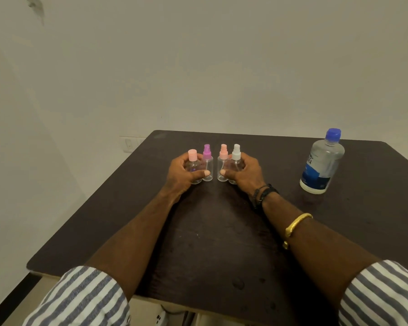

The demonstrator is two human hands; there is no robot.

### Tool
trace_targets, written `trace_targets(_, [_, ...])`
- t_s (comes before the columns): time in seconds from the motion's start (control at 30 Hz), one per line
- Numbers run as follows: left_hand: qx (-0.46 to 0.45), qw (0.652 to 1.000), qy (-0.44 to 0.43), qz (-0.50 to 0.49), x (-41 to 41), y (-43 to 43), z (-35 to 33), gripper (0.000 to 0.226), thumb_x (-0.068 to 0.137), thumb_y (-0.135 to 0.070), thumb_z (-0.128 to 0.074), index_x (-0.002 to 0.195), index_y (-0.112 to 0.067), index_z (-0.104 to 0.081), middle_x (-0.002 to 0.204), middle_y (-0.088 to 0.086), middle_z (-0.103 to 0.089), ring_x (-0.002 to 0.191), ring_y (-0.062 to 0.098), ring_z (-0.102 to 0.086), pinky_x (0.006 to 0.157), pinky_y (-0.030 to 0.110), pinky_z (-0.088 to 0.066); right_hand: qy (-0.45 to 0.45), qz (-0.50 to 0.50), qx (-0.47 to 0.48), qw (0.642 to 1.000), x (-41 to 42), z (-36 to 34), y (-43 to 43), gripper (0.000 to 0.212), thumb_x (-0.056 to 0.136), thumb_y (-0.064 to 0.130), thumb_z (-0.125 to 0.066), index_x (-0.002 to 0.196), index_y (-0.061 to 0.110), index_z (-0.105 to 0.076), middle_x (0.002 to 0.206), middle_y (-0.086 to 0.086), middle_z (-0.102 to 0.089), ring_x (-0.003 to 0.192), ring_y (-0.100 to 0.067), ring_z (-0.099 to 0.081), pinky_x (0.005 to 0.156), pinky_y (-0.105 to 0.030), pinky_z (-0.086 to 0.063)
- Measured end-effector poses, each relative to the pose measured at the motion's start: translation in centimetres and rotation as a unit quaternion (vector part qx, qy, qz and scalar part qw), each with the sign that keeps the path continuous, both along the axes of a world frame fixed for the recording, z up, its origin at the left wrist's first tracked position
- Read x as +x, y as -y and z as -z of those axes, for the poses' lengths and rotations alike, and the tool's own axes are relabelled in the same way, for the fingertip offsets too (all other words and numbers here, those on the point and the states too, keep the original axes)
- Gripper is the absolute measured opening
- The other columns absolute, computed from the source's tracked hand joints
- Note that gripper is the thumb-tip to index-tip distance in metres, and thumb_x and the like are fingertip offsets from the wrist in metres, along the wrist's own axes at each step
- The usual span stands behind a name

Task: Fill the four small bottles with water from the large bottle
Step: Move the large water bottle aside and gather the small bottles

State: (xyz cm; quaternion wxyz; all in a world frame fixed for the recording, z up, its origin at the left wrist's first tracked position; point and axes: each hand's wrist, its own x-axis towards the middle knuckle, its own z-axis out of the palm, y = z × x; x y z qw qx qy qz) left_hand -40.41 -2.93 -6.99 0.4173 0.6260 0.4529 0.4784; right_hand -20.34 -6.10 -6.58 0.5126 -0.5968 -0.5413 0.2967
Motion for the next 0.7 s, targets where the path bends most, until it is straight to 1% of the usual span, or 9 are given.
trace_targets(0.03, [0.001, 1.000, -0.004, -0.002, 0.0, -0.1, 0.1, 0.052, 0.074, -0.007, -0.088, 0.122, -0.010, -0.067, 0.112, 0.005, -0.073, 0.102, 0.022, -0.072, 0.077, 0.024, -0.061, 0.002, -0.001, 0.001, 1.000, 0.0, 0.0, 0.0, 0.043, 0.075, 0.010, -0.086, 0.108, 0.024, -0.062, 0.108, 0.004, -0.066, 0.108, -0.021, -0.062, 0.098, -0.043, -0.052])
trace_targets(0.13, [-0.003, 1.000, -0.019, -0.009, 0.0, -0.2, 0.2, 0.063, 0.073, -0.010, -0.089, 0.130, -0.009, -0.063, 0.117, 0.004, -0.071, 0.107, 0.022, -0.070, 0.091, 0.037, -0.060, 0.006, -0.010, 0.001, 1.000, -0.2, 0.0, 0.2, 0.046, 0.076, 0.008, -0.085, 0.112, 0.021, -0.062, 0.109, 0.005, -0.063, 0.108, -0.020, -0.059, 0.096, -0.038, -0.050])
trace_targets(0.2, [-0.003, 1.000, -0.024, -0.014, 0.0, -0.2, 0.3, 0.065, 0.073, -0.011, -0.090, 0.132, -0.009, -0.062, 0.119, 0.004, -0.071, 0.109, 0.022, -0.069, 0.095, 0.039, -0.059, 0.008, -0.015, 0.001, 1.000, -0.3, -0.1, 0.3, 0.047, 0.076, 0.007, -0.085, 0.115, 0.019, -0.062, 0.110, 0.004, -0.062, 0.107, -0.019, -0.058, 0.094, -0.036, -0.048])
trace_targets(0.37, [0.004, 0.999, -0.036, -0.014, 0.0, -0.1, 0.3, 0.068, 0.072, -0.013, -0.091, 0.133, -0.011, -0.061, 0.120, 0.002, -0.070, 0.110, 0.020, -0.068, 0.097, 0.040, -0.058, 0.011, -0.014, 0.002, 1.000, -0.1, -0.1, 0.4, 0.049, 0.072, 0.010, -0.088, 0.113, 0.020, -0.063, 0.110, 0.003, -0.065, 0.107, -0.021, -0.060, 0.093, -0.039, -0.051])
trace_targets(0.43, [0.009, 0.999, -0.039, -0.013, 0.0, 0.0, 0.2, 0.071, 0.071, -0.013, -0.092, 0.134, -0.011, -0.060, 0.122, 0.002, -0.069, 0.112, 0.020, -0.067, 0.098, 0.038, -0.057, 0.013, -0.014, 0.001, 1.000, 0.0, -0.2, 0.5, 0.051, 0.070, 0.011, -0.090, 0.113, 0.019, -0.063, 0.110, 0.005, -0.065, 0.108, -0.020, -0.060, 0.093, -0.039, -0.052])
trace_targets(0.53, [0.022, 0.999, -0.042, -0.016, -0.1, 0.3, 0.1, 0.074, 0.070, -0.013, -0.092, 0.136, -0.012, -0.057, 0.124, 0.002, -0.066, 0.113, 0.019, -0.065, 0.095, 0.030, -0.056, 0.012, -0.012, 0.001, 1.000, 0.1, -0.4, 0.7, 0.059, 0.068, 0.013, -0.091, 0.119, 0.018, -0.063, 0.113, 0.006, -0.066, 0.110, -0.020, -0.061, 0.095, -0.039, -0.052])
trace_targets(0.63, [0.031, 0.999, -0.037, -0.018, -0.2, 0.6, -0.1, 0.076, 0.069, -0.015, -0.093, 0.136, -0.015, -0.056, 0.123, -0.001, -0.066, 0.112, 0.017, -0.065, 0.096, 0.032, -0.057, 0.003, -0.004, 0.010, 1.000, 0.3, -0.8, 1.0, 0.062, 0.065, 0.013, -0.093, 0.119, 0.019, -0.063, 0.111, 0.006, -0.069, 0.106, -0.018, -0.064, 0.093, -0.036, -0.054])
trace_targets(0.7, [0.040, 0.998, -0.035, -0.026, -0.3, 1.0, -0.2, 0.081, 0.069, -0.019, -0.094, 0.138, -0.017, -0.053, 0.126, -0.002, -0.063, 0.114, 0.016, -0.062, 0.096, 0.029, -0.055, 0.005, 0.000, 0.017, 1.000, 0.4, -1.1, 1.3, 0.062, 0.064, 0.014, -0.094, 0.118, 0.021, -0.063, 0.110, 0.004, -0.070, 0.104, -0.018, -0.066, 0.093, -0.037, -0.056])
